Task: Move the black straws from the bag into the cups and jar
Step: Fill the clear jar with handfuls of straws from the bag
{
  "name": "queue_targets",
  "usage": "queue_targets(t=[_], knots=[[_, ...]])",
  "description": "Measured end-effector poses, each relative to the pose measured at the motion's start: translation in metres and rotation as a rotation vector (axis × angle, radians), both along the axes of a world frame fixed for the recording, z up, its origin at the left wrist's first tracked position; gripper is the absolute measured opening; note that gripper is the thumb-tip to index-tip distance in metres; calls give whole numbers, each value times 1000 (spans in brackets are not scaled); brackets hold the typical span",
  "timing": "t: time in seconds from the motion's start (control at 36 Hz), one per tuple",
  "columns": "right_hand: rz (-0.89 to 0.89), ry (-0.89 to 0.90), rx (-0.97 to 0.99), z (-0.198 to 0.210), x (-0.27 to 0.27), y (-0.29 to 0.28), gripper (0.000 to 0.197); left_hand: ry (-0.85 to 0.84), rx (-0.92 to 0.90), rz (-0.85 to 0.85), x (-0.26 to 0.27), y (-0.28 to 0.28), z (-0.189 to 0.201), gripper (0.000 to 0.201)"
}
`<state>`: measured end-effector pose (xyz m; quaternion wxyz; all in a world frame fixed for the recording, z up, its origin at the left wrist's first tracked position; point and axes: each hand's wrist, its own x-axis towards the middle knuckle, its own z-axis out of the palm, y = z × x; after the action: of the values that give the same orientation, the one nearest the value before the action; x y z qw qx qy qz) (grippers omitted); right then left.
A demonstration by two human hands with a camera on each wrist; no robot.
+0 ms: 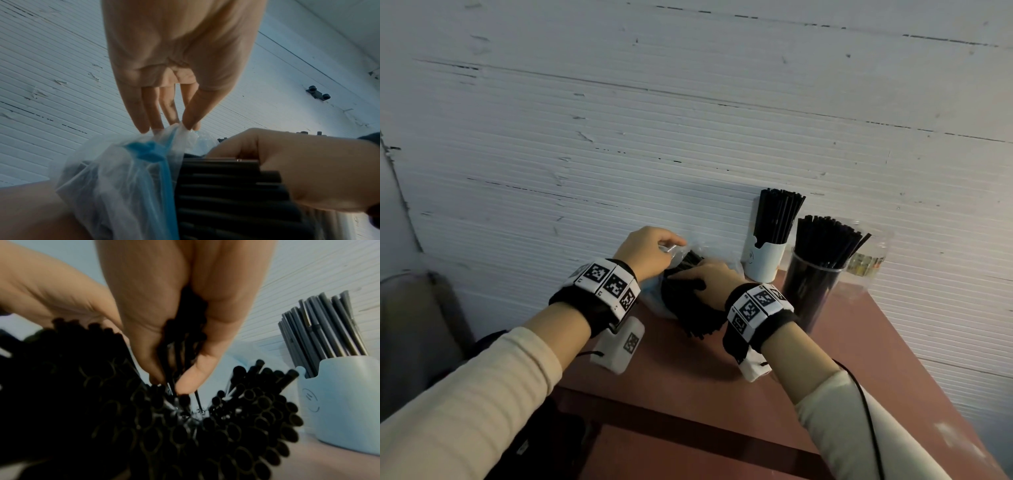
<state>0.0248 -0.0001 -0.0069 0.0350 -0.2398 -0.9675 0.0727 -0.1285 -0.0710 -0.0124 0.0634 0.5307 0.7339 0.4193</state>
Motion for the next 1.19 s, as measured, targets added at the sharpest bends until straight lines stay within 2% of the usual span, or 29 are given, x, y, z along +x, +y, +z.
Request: queue_targets(t=[0.08, 0.17, 0.36, 0.56, 0.67, 0.75, 0.94, 1.0, 1.08, 1.19], knots=[[-45, -33, 28, 7, -2, 0, 37, -6, -18, -6, 1, -1, 2, 45], [-41, 24, 64, 6, -1, 3, 34, -7, -33, -16, 3, -2, 2, 49], [-58, 218, -70, -3, 4, 12, 29, 2, -40, -15, 7, -4, 4, 50], [-48, 264, -105, -2, 21, 16, 34, 15, -59, -23, 11, -8, 0, 47], [-52, 287, -99, 0, 41, 19, 33, 204, -37, -28, 19, -9, -4, 52], [-44, 283, -92, 7, 57, 17, 34, 318, -2, -125, 33, -5, -5, 59], [-4, 238, -29, 15, 85, 5, 33, 673, -99, -219, 64, 16, 0, 70], [20, 223, 5, 17, 93, 0, 33, 697, -132, -260, 72, 22, 0, 68], [63, 243, 26, 20, 102, -6, 32, 618, -204, -327, 82, 26, 2, 56], [96, 289, 8, 23, 115, -7, 31, 664, -226, -323, 91, 29, 3, 18]])
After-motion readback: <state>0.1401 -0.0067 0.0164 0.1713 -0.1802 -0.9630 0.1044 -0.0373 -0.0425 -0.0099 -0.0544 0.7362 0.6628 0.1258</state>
